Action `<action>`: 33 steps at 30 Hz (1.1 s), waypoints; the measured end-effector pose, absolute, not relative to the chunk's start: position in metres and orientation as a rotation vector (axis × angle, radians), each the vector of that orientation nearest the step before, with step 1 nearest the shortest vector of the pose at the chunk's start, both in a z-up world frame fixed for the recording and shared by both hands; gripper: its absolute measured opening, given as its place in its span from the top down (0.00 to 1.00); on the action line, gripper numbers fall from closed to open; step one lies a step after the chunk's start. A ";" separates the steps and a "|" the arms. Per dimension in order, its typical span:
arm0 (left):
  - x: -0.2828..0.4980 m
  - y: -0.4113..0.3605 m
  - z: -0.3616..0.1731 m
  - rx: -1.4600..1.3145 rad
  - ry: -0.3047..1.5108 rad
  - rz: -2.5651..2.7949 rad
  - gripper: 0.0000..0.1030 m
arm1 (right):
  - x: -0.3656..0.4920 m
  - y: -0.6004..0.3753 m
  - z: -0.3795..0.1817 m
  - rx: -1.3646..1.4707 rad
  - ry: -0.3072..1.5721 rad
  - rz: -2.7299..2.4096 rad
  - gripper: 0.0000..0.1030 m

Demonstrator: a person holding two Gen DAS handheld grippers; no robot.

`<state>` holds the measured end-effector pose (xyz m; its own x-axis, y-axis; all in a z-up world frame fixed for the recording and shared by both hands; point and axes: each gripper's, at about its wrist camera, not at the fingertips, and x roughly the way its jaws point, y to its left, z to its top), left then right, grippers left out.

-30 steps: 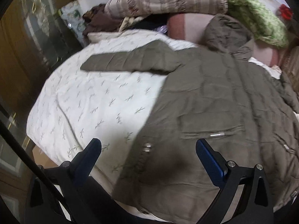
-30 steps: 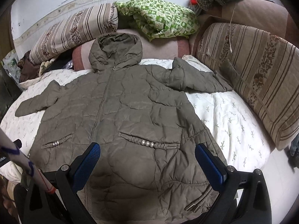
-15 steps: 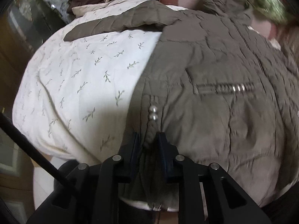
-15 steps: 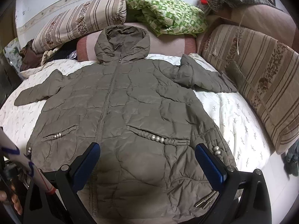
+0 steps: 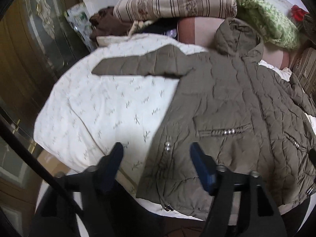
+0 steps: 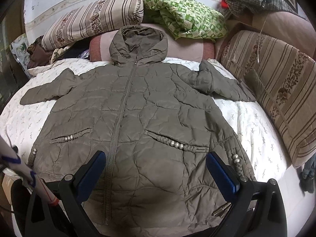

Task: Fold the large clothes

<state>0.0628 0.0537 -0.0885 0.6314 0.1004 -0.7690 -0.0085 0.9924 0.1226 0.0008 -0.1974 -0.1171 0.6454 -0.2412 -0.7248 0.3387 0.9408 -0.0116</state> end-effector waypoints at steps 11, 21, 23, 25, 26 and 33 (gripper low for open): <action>0.055 0.036 -0.082 0.136 0.895 0.023 0.31 | -0.005 -0.196 -0.117 0.132 0.800 -0.328 0.00; 0.057 0.040 -0.088 0.110 0.916 0.011 0.31 | -0.005 -0.196 -0.118 0.127 0.810 -0.329 0.00; 0.059 0.042 -0.090 0.104 0.924 0.009 0.31 | -0.004 -0.195 -0.118 0.123 0.813 -0.329 0.00; 0.060 0.044 -0.093 0.098 0.931 0.007 0.31 | -0.003 -0.193 -0.120 0.119 0.819 -0.329 0.00; 0.061 0.045 -0.094 0.095 0.933 0.006 0.31 | -0.002 -0.192 -0.121 0.117 0.823 -0.328 0.00; 0.069 0.056 -0.102 0.064 0.956 0.012 0.31 | 0.005 -0.186 -0.125 0.093 0.843 -0.327 0.00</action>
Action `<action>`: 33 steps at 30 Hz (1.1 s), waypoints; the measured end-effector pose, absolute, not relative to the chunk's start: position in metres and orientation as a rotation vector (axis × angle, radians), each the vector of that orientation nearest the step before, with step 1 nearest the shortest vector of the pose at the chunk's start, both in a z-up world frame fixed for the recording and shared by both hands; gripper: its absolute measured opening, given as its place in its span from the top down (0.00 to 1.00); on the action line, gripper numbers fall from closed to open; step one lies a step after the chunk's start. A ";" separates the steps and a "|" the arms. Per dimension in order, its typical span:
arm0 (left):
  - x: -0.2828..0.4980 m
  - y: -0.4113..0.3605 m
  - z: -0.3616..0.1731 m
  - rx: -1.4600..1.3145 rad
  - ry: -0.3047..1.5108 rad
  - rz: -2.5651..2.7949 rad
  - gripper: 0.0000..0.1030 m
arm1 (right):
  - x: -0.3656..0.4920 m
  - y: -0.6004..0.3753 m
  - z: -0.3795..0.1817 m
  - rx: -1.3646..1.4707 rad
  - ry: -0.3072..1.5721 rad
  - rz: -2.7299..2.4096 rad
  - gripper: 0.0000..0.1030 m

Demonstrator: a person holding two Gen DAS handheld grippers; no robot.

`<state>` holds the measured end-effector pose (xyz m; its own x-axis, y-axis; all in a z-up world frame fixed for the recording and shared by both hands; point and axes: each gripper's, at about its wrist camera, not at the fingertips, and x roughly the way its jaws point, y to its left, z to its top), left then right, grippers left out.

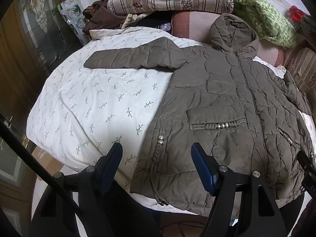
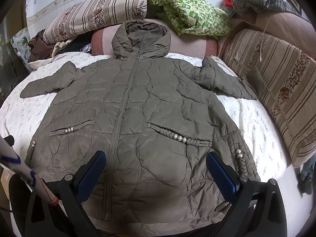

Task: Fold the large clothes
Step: 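Move the left tool to the jacket sleeve cuff and grasp it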

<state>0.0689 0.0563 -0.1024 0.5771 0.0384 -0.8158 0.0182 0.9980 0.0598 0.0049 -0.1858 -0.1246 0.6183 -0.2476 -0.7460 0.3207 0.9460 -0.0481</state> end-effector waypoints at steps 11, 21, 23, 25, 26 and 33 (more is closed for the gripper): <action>0.085 0.078 -0.120 0.012 0.999 0.022 0.31 | 0.024 -0.169 -0.135 0.044 0.893 -0.314 0.00; 0.101 0.102 -0.136 -0.037 1.033 0.046 0.31 | 0.044 -0.149 -0.139 -0.013 0.920 -0.297 0.00; 0.105 0.109 -0.140 -0.048 1.041 0.054 0.31 | 0.049 -0.144 -0.140 -0.027 0.927 -0.292 0.00; 0.108 0.115 -0.144 -0.059 1.050 0.061 0.31 | 0.053 -0.139 -0.142 -0.035 0.933 -0.286 0.00; 0.109 0.117 -0.146 -0.063 1.053 0.063 0.31 | 0.055 -0.136 -0.143 -0.041 0.936 -0.280 0.00; 0.137 0.147 -0.143 -0.135 1.033 0.064 0.31 | 0.070 -0.125 -0.151 -0.074 0.964 -0.255 0.00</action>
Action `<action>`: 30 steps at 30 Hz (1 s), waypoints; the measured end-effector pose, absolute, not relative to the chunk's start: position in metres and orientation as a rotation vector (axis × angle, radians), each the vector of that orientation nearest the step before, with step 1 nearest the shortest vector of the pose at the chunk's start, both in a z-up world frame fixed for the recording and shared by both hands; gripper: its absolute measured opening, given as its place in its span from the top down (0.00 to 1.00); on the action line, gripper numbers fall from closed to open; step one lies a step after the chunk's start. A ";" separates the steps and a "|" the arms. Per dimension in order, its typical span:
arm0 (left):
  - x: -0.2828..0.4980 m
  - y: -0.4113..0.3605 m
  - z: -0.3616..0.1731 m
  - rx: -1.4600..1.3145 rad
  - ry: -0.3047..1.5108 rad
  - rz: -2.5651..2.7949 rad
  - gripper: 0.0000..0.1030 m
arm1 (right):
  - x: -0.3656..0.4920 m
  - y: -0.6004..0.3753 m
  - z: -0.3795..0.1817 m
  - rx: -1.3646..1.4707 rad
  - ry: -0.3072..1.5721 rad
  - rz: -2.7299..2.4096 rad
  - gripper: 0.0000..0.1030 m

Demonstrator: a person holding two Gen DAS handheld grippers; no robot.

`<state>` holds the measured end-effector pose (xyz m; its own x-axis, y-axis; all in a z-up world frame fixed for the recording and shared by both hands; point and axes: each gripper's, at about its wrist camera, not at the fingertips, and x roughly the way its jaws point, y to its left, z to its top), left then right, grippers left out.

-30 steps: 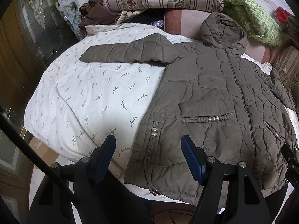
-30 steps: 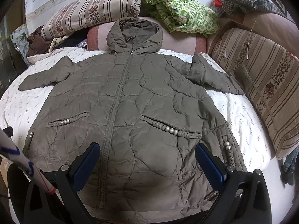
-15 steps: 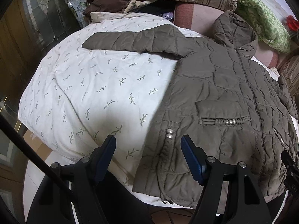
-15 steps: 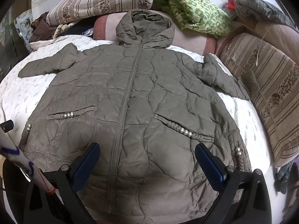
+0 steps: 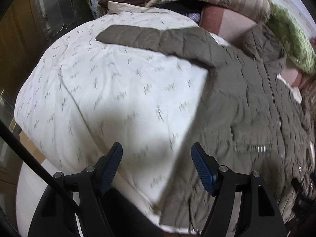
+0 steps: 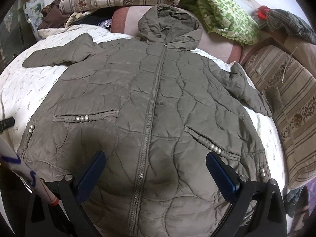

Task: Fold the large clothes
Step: 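Move the left tool to the jacket sleeve cuff and grasp it, then fold the held sleeve across the jacket body with the left tool, release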

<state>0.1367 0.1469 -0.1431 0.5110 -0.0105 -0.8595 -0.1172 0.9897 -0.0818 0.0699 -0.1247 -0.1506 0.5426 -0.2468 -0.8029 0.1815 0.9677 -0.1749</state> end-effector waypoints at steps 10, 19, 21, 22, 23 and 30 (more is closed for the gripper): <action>0.299 0.254 -0.146 -0.379 0.979 0.136 0.31 | 0.086 -0.138 -0.165 -0.045 1.004 -0.271 0.00; 0.420 0.313 -0.206 -0.664 1.043 0.054 0.31 | 0.102 -0.159 -0.188 -0.023 1.066 -0.332 0.00; 0.429 0.314 -0.206 -0.674 1.014 0.065 0.31 | 0.106 -0.163 -0.190 -0.016 1.067 -0.341 0.00; 0.433 0.313 -0.205 -0.675 1.004 0.072 0.28 | 0.108 -0.164 -0.191 -0.017 1.068 -0.347 0.00; 0.439 0.311 -0.206 -0.677 1.004 0.066 0.26 | 0.110 -0.165 -0.192 -0.019 1.070 -0.352 0.00; 0.460 0.290 -0.196 -0.479 1.082 0.176 0.80 | 0.123 -0.171 -0.200 -0.015 1.082 -0.358 0.00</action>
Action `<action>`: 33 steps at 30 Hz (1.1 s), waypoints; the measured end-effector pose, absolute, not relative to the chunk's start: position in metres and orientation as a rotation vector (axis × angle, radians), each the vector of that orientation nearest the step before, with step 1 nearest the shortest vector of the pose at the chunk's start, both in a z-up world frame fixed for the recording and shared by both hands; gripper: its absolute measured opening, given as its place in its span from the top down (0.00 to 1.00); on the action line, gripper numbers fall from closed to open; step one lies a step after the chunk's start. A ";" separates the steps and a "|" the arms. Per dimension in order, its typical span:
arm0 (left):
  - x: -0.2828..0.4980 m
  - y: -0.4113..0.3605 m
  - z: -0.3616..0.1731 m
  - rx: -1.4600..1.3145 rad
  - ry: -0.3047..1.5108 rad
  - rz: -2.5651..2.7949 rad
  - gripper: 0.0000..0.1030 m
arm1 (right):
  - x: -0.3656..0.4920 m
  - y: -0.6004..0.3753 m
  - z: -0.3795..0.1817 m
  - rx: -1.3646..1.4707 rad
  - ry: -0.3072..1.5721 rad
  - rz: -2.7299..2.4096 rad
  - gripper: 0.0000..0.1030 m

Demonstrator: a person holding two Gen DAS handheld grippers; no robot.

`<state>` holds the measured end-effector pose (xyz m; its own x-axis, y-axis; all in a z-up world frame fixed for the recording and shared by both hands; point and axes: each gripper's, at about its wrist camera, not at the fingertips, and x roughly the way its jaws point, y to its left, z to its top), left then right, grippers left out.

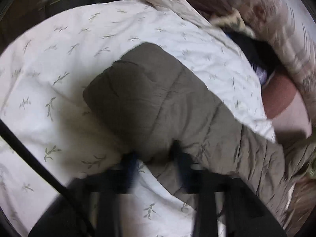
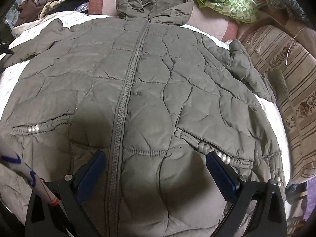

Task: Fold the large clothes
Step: 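Fold the held sleeve across the jacket body with the left tool, release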

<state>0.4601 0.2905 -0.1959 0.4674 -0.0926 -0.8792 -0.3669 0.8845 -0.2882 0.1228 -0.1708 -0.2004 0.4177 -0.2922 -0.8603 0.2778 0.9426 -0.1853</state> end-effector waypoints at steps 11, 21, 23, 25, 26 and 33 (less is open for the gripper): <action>0.408 0.178 -0.085 -0.270 0.920 -0.061 0.89 | 0.096 -0.178 -0.174 0.023 0.986 -0.352 0.00; 0.322 -0.027 -0.092 -0.116 0.985 -0.448 0.89 | 0.048 -0.221 -0.152 0.146 0.908 -0.410 0.00; 0.309 -0.062 -0.110 -0.073 1.037 -0.466 0.85 | 0.037 -0.235 -0.150 0.192 0.905 -0.424 0.00; 0.297 -0.087 -0.127 -0.049 1.092 -0.481 0.77 | 0.028 -0.246 -0.149 0.235 0.903 -0.431 0.00; 0.290 -0.093 -0.130 -0.042 1.109 -0.492 0.76 | 0.021 -0.254 -0.148 0.266 0.901 -0.433 0.00; 0.204 -0.085 -0.099 0.038 0.993 -0.478 0.42 | 0.006 -0.287 -0.136 0.336 0.860 -0.413 0.00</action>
